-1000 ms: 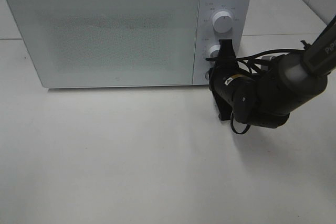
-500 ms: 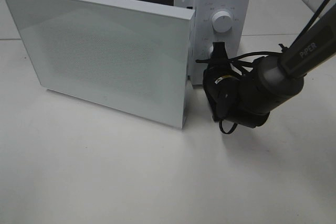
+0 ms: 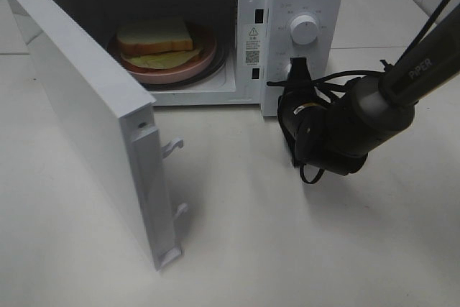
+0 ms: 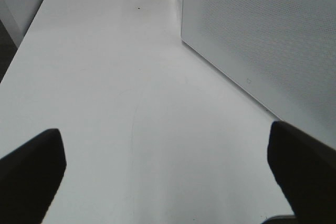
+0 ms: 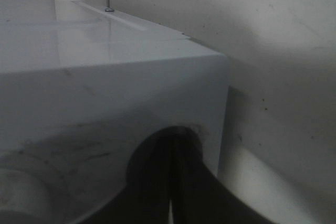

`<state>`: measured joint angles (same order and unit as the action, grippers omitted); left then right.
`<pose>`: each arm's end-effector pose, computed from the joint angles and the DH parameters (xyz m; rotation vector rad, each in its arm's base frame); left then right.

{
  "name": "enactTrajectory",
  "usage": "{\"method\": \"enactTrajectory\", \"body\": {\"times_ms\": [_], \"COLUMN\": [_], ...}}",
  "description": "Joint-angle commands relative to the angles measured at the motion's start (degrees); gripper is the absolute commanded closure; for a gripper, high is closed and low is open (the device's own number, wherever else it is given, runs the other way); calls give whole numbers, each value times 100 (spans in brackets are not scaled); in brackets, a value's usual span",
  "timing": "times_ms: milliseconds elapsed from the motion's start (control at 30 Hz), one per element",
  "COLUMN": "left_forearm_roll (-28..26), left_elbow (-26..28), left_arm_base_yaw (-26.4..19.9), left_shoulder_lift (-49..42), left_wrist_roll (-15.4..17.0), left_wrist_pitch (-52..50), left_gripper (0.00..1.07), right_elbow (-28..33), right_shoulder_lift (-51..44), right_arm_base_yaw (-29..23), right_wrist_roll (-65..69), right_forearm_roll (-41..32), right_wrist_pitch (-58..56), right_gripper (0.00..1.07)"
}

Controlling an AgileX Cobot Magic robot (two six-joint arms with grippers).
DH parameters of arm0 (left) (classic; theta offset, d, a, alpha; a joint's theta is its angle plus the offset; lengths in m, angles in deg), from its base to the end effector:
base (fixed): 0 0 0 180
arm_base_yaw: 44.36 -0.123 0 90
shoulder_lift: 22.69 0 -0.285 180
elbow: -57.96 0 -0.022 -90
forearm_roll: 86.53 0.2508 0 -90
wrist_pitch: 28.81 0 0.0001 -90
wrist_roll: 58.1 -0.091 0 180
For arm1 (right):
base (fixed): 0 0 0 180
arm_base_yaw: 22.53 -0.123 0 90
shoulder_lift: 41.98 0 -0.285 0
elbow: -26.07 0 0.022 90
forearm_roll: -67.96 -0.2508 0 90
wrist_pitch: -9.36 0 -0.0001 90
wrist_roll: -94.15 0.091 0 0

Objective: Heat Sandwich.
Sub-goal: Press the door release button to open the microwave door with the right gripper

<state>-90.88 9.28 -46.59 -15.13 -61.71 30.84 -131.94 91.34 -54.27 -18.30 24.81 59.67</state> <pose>-0.0043 -0.0061 0.2785 0.0270 2.0203 -0.0259 0.3577 0.1650 0.0801 1.4181 1.4774 0.9452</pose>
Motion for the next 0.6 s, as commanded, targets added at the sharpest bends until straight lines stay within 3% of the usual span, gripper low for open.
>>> {"method": "enactTrajectory", "body": {"times_ms": [33, 233, 600], "left_forearm_roll": [0, 0, 0], "left_elbow": [-17, -17, -17], "left_arm_base_yaw": [6, 6, 6], "left_shoulder_lift": [-143, -143, -143], "left_wrist_roll": [11, 11, 11], "left_wrist_pitch": [-11, -11, -11], "left_gripper": [5, 5, 5], "right_elbow": [-613, -516, 327], "right_shoulder_lift": [-80, -281, -739], "right_arm_base_yaw": [275, 218, 17], "right_wrist_roll": [-57, -258, -29], "right_forearm_roll": [613, 315, 218], "right_wrist_pitch": [1289, 665, 6], "right_gripper": [107, 107, 107]}}
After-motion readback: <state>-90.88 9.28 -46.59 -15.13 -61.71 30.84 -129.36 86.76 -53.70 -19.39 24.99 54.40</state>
